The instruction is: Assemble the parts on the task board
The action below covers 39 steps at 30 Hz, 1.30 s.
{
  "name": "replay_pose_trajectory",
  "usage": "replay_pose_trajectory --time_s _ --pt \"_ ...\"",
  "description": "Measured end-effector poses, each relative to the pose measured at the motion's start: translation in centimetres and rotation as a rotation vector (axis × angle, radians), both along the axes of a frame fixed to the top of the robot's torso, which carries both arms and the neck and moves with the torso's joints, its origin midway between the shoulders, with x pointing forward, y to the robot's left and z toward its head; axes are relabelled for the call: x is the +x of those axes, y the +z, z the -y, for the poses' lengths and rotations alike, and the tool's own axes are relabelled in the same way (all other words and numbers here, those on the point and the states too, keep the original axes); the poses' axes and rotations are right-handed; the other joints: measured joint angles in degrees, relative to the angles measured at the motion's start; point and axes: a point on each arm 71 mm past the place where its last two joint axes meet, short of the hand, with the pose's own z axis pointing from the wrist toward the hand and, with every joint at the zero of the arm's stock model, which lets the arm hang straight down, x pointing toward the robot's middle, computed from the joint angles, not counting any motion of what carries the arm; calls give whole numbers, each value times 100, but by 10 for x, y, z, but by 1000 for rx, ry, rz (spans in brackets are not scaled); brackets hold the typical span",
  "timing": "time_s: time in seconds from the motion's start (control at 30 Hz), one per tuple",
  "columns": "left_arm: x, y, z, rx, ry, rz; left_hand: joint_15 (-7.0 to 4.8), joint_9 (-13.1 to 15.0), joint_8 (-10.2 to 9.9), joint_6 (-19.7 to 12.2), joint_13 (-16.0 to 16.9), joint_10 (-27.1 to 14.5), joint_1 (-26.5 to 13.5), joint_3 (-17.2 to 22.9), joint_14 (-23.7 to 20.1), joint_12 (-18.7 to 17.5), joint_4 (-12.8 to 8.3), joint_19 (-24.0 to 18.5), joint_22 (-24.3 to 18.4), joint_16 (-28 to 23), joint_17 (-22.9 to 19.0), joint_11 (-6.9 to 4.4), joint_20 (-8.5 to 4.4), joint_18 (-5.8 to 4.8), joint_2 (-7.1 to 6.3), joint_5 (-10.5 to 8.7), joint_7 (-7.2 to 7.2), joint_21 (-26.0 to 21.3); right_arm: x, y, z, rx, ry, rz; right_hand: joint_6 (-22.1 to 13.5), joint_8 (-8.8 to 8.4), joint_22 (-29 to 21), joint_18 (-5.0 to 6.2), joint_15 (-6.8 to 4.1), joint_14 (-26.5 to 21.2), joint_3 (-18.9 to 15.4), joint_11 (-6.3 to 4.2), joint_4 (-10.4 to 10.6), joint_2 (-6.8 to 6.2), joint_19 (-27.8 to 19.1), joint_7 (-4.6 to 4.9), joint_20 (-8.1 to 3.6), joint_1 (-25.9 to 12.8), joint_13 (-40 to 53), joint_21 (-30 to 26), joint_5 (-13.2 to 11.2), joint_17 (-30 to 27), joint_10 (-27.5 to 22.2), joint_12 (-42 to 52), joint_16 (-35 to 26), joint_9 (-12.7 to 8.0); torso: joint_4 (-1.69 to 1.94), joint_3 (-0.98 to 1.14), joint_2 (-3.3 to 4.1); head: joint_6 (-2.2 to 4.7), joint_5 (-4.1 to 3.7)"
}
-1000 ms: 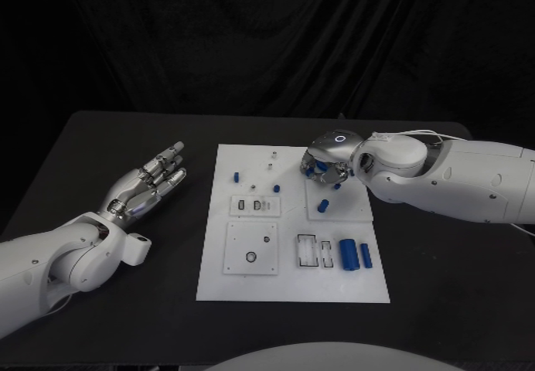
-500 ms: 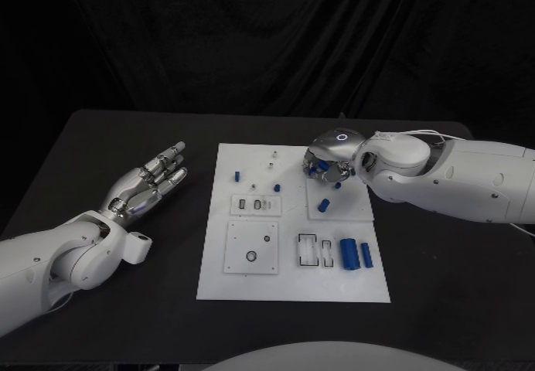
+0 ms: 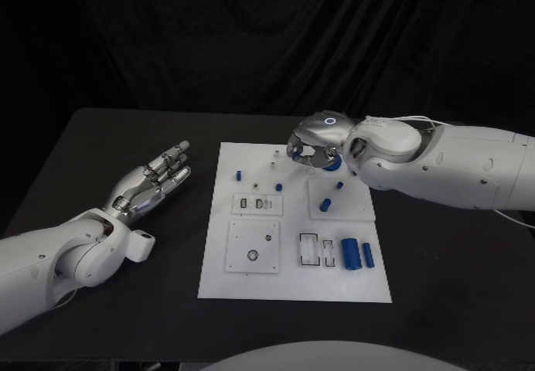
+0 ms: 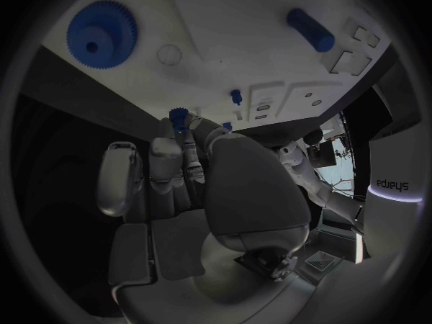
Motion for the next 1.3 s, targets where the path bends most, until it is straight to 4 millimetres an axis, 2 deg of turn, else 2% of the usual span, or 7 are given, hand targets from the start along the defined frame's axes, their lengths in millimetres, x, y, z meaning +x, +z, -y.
replay_pose_trajectory --time_s 0.1,0.17,0.3,0.37,0.53,1.07,1.3 --pt "0 0 1 -1 -2 0 0 0 0 0 0 0 0 0 0 0 0 0 0 0 1 0 0 0 0 0 0 0 5 1 -9 12 10 2 0 0 9 0 17 17 -9 4 9 0 0 0 0 0 -4 0 -11 27 5 -44 10 18 1 -1 1 -3 -1" --pt "0 0 2 -2 -4 0 0 0 0 0 0 0 0 0 0 0 0 0 0 0 1 0 0 0 0 0 0 0 10 2 -14 19 11 0 0 0 10 1 20 20 -16 -36 16 -1 18 0 18 1 -19 0 -50 28 45 -80 10 30 4 -2 2 -9 -12" --pt "1 0 4 -3 -8 0 0 0 0 0 0 0 0 0 0 0 0 0 0 0 2 0 0 0 0 0 0 0 19 2 -23 32 8 -8 0 -1 24 1 20 20 -31 -37 31 -6 18 0 17 38 -35 0 -94 28 47 -132 10 47 15 -6 4 -16 -43" --pt "1 0 5 -4 -10 0 0 0 0 0 0 0 0 0 0 0 0 0 0 0 2 0 0 1 0 0 0 0 23 2 -27 39 5 -13 -28 -1 32 1 20 20 -31 -18 31 1 18 28 18 44 -51 0 -94 28 66 -176 10 58 21 -8 5 -18 -49" --pt "1 -1 7 -5 -15 -1 0 0 0 6 0 0 0 0 0 0 0 22 0 0 3 0 21 0 0 0 7 0 32 1 -35 54 -4 -27 -31 -1 38 2 25 16 -48 -38 47 1 38 31 38 44 -60 0 -95 32 88 -221 10 64 24 -9 11 -19 -53" --pt "2 -1 9 -7 -21 -2 0 -1 0 41 0 0 23 16 0 0 -16 21 -1 0 2 0 21 1 23 0 41 0 40 -1 -37 61 -25 -62 -72 -25 50 3 61 -21 -47 -76 80 -22 16 72 59 65 -101 0 -101 51 128 -332 10 80 21 -11 9 -38 -59" --pt "3 -1 9 -6 -20 -2 -1 -1 0 41 0 0 23 32 0 0 1 21 -1 0 -1 0 21 0 23 0 41 0 40 -1 -35 59 -31 -72 -73 -52 50 3 62 -21 -47 -77 81 -22 1 72 75 65 -110 0 -116 46 129 -339 10 84 7 -14 6 -62 -52"
